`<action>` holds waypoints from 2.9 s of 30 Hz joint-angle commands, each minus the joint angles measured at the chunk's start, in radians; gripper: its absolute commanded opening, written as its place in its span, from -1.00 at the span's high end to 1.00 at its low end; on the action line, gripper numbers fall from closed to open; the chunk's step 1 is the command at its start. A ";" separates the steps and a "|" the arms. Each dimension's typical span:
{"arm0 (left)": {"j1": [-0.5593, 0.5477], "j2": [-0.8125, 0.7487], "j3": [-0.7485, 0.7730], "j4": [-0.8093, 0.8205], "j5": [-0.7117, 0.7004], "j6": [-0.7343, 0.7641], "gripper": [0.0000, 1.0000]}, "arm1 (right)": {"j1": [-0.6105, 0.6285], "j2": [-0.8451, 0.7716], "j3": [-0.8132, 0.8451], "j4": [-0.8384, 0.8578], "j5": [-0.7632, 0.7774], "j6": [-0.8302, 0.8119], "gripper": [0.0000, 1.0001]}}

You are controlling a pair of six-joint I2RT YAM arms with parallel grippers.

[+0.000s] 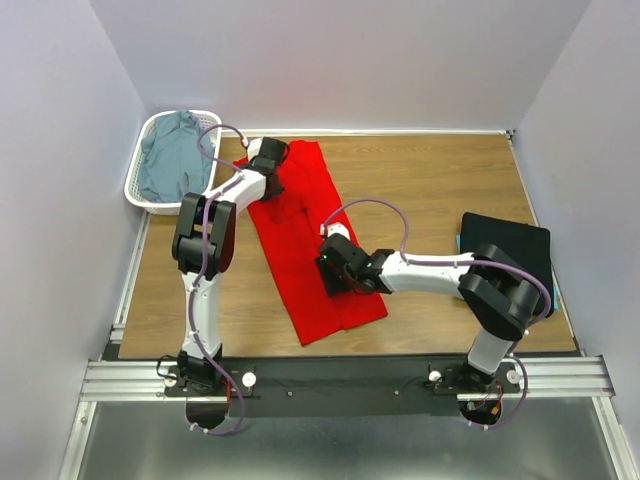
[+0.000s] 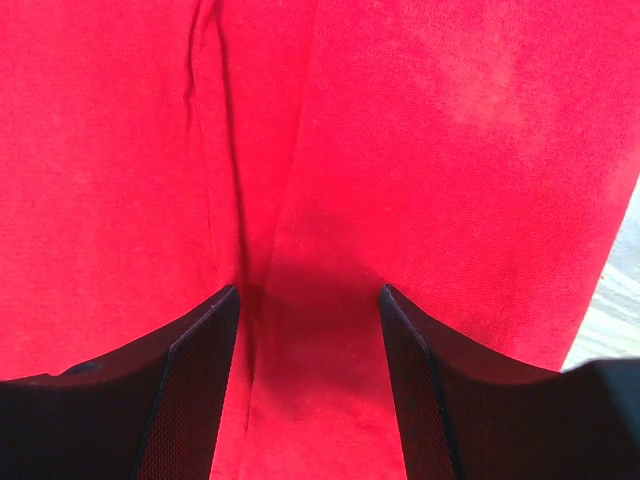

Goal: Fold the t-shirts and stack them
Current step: Fold the tshirt

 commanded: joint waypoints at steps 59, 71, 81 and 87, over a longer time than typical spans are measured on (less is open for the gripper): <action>0.033 -0.936 -0.623 0.184 0.528 0.172 0.12 | -0.372 0.893 1.301 -0.071 -0.117 0.149 0.17; 0.036 -0.924 -0.634 0.192 0.538 0.177 0.12 | -0.372 0.832 1.218 -0.069 -0.035 0.139 0.17; 0.036 -0.910 -0.644 0.204 0.531 0.178 0.12 | -0.372 0.809 1.190 -0.068 -0.007 0.116 0.15; 0.036 -0.905 -0.657 0.210 0.520 0.183 0.12 | -0.363 0.789 1.194 -0.066 0.005 0.094 0.15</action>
